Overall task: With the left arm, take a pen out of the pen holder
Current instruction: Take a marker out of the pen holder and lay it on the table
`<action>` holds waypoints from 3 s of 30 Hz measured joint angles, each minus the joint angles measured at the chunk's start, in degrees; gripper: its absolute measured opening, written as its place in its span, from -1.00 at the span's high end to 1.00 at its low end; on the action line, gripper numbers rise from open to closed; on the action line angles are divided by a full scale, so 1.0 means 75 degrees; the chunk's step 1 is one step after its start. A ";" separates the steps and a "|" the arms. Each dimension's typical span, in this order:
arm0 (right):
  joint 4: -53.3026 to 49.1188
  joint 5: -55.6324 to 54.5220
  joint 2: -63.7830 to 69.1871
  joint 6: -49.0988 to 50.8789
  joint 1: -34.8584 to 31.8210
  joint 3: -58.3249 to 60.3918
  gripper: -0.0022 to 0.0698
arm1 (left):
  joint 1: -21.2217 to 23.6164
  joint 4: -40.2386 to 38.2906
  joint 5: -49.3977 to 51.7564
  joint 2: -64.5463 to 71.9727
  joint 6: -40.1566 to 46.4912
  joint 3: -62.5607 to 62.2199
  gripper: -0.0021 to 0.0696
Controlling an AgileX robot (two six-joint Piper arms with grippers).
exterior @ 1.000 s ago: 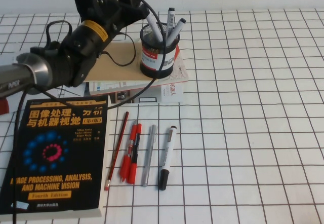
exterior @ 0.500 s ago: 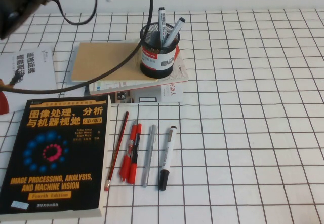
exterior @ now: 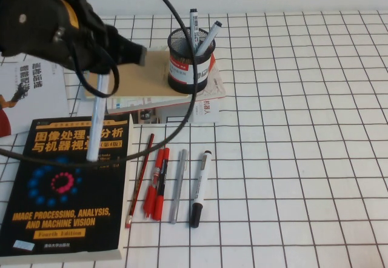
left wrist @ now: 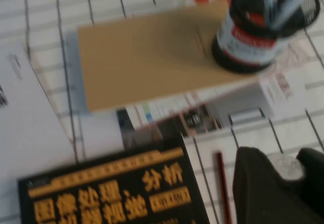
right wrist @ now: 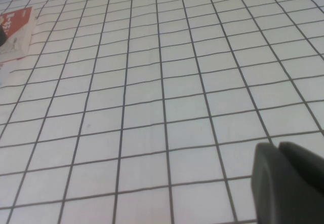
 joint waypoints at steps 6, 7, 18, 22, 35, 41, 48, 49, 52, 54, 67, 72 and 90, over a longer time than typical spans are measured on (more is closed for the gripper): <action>0.0000 0.0000 0.0000 0.0000 0.0000 0.0000 0.98 | 0.0000 -0.1605 0.0670 0.0827 0.0621 0.0000 0.62; 0.0000 0.0000 0.0000 0.0000 0.0000 0.0000 0.99 | 0.0000 -0.1844 0.0670 0.1018 0.0740 0.0000 0.62; 0.0000 0.0000 0.0000 0.0000 0.0000 0.0000 0.98 | 0.0229 -0.3843 0.0267 0.3234 0.1292 -0.0211 0.62; 0.0000 0.0000 0.0000 0.0000 0.0000 0.0000 0.98 | 0.0263 -0.4053 0.0201 0.3852 0.1307 -0.0697 0.63; 0.0000 0.0000 0.0000 0.0000 0.0000 0.0000 0.98 | 0.0559 -0.4231 0.0208 0.4583 0.1068 -0.1122 0.62; 0.0000 0.0000 0.0000 0.0000 0.0000 0.0000 0.99 | 0.0566 -0.4231 0.0193 0.4640 0.1051 -0.1122 0.50; 0.0000 0.0000 0.0000 0.0000 0.0000 0.0000 0.99 | 0.0577 -0.4231 0.0178 0.4640 0.1051 -0.1122 0.24; 0.0000 0.0000 0.0000 0.0000 0.0000 0.0000 0.98 | 0.0577 -0.4179 0.0165 0.4640 0.1051 -0.1122 0.24; 0.0000 0.0000 0.0000 0.0000 0.0000 0.0000 0.98 | 0.0577 -0.3778 0.0165 0.4477 0.1051 -0.1122 0.23; 0.0000 0.0000 0.0000 0.0000 0.0000 0.0000 0.98 | 0.0524 -0.3310 0.0165 0.4127 0.1051 -0.1122 0.24; 0.0000 0.0000 0.0000 0.0000 0.0000 0.0000 0.98 | 0.0144 -0.1012 -0.1248 0.0323 0.0306 0.1180 0.93; 0.0000 0.0000 0.0000 0.0000 0.0000 0.0000 0.98 | 0.0144 -0.0955 -0.2647 -0.1560 0.0226 0.3381 0.94; 0.0000 0.0000 0.0000 0.0000 0.0000 0.0000 0.98 | 0.0144 -0.0897 -0.1443 -0.7145 0.0197 0.7771 0.94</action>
